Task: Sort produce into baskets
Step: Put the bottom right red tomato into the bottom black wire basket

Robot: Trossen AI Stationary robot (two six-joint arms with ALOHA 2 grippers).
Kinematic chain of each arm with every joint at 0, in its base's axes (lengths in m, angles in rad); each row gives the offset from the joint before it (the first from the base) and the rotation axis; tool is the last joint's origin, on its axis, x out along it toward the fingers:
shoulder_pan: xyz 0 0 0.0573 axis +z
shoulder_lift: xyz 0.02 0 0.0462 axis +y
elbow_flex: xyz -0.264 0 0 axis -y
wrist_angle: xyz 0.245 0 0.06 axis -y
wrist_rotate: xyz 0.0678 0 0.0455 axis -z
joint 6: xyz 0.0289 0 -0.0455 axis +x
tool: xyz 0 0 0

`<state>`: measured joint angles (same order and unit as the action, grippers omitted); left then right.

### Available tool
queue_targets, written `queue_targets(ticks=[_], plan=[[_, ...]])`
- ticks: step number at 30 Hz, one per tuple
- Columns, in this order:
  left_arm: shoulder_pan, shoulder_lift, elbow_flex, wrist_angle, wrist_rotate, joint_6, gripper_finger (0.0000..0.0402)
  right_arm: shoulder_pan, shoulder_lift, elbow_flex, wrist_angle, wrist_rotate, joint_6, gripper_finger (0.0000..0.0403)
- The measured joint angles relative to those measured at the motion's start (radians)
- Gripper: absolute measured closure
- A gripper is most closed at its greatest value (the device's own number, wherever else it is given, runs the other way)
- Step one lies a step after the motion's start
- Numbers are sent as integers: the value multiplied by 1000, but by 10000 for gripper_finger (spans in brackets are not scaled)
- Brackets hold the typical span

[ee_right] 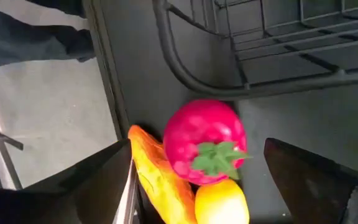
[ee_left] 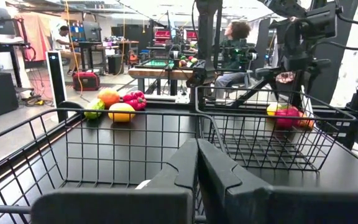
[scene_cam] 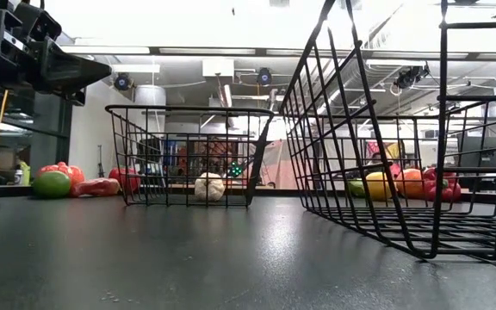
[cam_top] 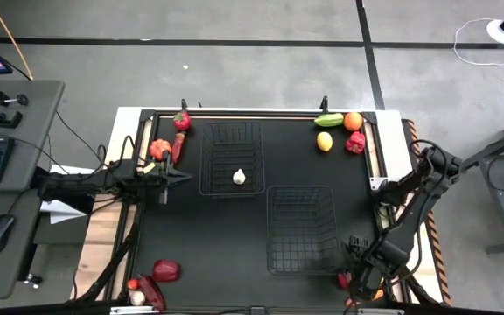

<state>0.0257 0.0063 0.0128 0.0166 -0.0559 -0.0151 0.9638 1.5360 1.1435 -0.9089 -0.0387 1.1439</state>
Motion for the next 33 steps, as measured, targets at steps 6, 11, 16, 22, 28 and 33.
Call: queue_targets(ticks=[6, 11, 16, 22, 28, 33], plan=[[0, 0, 0, 0, 0, 0, 401, -2, 0, 0, 1, 6, 0, 43], [0, 0, 0, 0, 0, 0, 401, -2, 0, 0, -3, 5, 10, 43], [0, 0, 0, 0, 0, 0, 401, -2, 0, 0, -89, 9, 111, 30], [0, 0, 0, 0, 0, 0, 401, -2, 1, 0, -89, 3, 89, 7], [0, 0, 0, 0, 0, 0, 401, 14, 2, 0, -83, 41, 108, 9], [0, 0, 0, 0, 0, 0, 401, 19, 2, 0, -83, 9, 228, 11]])
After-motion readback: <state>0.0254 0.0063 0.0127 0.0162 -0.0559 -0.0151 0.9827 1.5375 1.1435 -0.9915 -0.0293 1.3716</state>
